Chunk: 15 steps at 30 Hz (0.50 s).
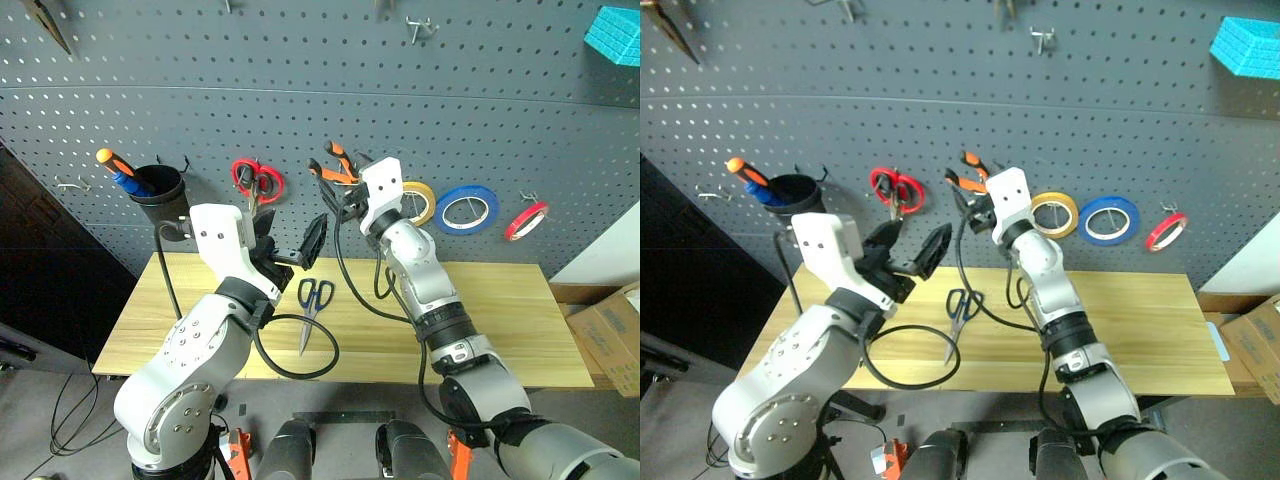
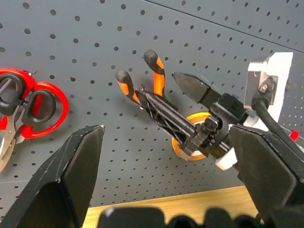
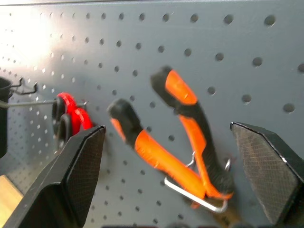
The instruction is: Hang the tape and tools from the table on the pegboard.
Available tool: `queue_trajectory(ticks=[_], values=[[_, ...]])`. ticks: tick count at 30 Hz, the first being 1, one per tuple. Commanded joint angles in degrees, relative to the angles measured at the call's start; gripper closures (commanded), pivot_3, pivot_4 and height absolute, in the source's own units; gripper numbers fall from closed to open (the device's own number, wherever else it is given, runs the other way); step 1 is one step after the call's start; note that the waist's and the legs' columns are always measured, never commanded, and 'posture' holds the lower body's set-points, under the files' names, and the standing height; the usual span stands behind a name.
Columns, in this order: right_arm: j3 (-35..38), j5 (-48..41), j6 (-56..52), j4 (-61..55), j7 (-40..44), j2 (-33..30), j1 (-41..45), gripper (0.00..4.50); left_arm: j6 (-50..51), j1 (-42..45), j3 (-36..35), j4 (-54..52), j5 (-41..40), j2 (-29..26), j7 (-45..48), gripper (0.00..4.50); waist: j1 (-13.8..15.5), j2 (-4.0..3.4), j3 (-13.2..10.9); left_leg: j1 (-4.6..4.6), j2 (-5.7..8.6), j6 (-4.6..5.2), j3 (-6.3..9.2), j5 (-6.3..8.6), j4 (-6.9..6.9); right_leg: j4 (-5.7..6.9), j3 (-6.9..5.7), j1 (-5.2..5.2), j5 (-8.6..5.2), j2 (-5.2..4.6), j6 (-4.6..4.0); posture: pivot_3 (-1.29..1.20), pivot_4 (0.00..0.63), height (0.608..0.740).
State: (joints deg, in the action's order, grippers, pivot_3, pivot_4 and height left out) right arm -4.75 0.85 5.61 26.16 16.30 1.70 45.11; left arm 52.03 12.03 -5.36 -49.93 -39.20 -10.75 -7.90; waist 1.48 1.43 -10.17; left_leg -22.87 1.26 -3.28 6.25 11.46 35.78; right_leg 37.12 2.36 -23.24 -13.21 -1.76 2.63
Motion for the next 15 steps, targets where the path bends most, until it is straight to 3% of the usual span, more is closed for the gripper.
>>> queue_trajectory(ticks=[1,8,15], values=[[0.05,-1.18,-1.18,-5.17,1.09,-1.00,-0.93,0.02,-1.38,0.43,-0.11,-1.33,-0.47,0.10,0.61,0.00,0.04,0.00,0.00,0.00,0.00,0.00,0.00,0.00,0.00,-0.01,0.00,0.00,-0.01,0.00,0.00,0.18,0.123,0.740],[0.49,-2.81,-7.42,-14.56,4.29,-4.58,-5.73,0.02,-1.05,0.46,1.16,-0.24,1.27,-0.47,0.43,0.00,0.03,0.00,0.00,-0.02,0.00,0.00,-0.01,0.00,-0.01,-0.06,0.00,0.00,-0.03,-0.01,0.00,0.16,0.126,0.740],[0.90,-9.66,-19.64,-28.65,11.63,-10.57,-12.37,0.02,-0.42,0.74,7.04,4.21,7.55,0.79,-1.92,0.00,-0.05,0.00,-0.02,-0.03,0.00,0.00,-0.02,0.01,-0.01,-0.09,0.01,0.01,-0.04,-0.02,0.00,0.12,0.134,0.740]])
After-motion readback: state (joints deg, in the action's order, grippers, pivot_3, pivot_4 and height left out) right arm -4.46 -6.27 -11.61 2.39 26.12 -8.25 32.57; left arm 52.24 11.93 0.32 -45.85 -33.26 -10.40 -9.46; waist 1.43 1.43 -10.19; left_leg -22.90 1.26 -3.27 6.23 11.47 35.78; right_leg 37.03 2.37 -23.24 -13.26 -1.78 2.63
